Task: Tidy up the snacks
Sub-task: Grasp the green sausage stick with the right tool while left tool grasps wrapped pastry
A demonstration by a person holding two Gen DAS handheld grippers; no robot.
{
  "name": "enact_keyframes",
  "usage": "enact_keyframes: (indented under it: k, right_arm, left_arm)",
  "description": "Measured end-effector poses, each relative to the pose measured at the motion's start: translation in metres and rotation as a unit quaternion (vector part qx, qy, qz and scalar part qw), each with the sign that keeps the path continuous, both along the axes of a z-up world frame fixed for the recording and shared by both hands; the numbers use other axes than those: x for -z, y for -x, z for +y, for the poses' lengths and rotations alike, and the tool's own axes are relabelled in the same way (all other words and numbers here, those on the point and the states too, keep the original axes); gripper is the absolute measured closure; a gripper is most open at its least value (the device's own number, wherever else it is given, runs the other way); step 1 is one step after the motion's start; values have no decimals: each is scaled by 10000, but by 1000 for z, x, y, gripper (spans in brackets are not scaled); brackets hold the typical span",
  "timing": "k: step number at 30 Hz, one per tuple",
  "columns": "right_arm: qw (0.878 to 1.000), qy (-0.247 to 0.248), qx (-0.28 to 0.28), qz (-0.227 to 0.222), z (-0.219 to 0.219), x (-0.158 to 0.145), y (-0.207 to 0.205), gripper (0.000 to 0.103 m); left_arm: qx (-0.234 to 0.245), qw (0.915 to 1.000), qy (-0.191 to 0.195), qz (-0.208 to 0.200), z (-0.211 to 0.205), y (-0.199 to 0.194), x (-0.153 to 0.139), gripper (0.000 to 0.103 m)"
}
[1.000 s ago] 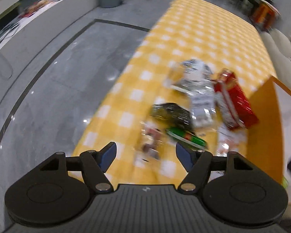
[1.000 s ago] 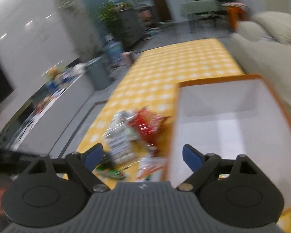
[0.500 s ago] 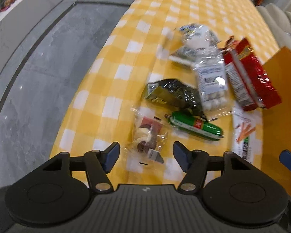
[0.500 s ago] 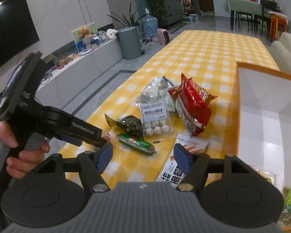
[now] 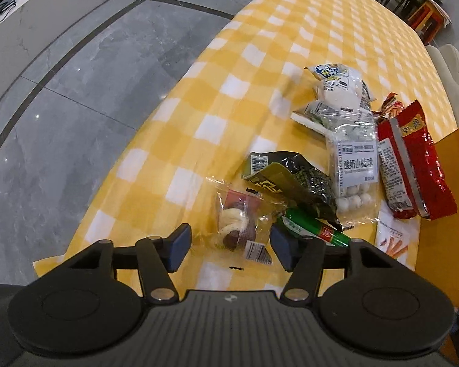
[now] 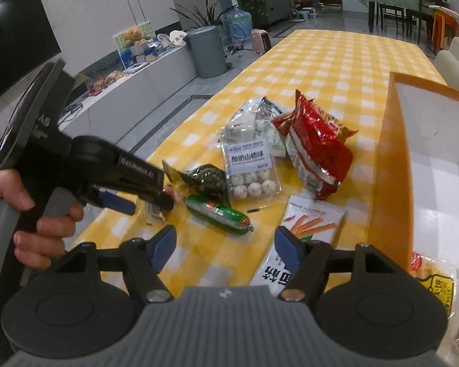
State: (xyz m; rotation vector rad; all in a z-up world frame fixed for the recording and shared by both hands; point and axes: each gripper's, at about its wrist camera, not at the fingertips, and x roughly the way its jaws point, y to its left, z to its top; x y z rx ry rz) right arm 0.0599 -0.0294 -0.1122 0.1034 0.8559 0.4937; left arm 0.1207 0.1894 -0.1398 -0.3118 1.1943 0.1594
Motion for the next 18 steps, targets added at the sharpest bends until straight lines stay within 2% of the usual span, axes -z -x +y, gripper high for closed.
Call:
enact_keyframes:
  k: [7, 8, 15, 17, 18]
  right_arm:
    - [9997, 126, -184, -76, 10, 5, 7, 33]
    - [9996, 164, -192, -91, 12, 5, 8, 33]
    - [9988, 356, -247, -221, 17, 4, 12, 34]
    - [9984, 388, -281, -315, 17, 3, 14, 40]
    - [9975, 421, -351, -436, 19, 2, 16, 49]
  left_arm:
    - [-72, 9997, -37, -228, -1, 0, 2, 43]
    - [-12, 9996, -59, -258, -2, 0, 3, 52]
    - [129, 9994, -255, -169, -8, 9, -2, 54]
    - [51, 9993, -361, 104, -6, 12, 0, 54]
    - [69, 9991, -397, 128, -5, 15, -1, 54]
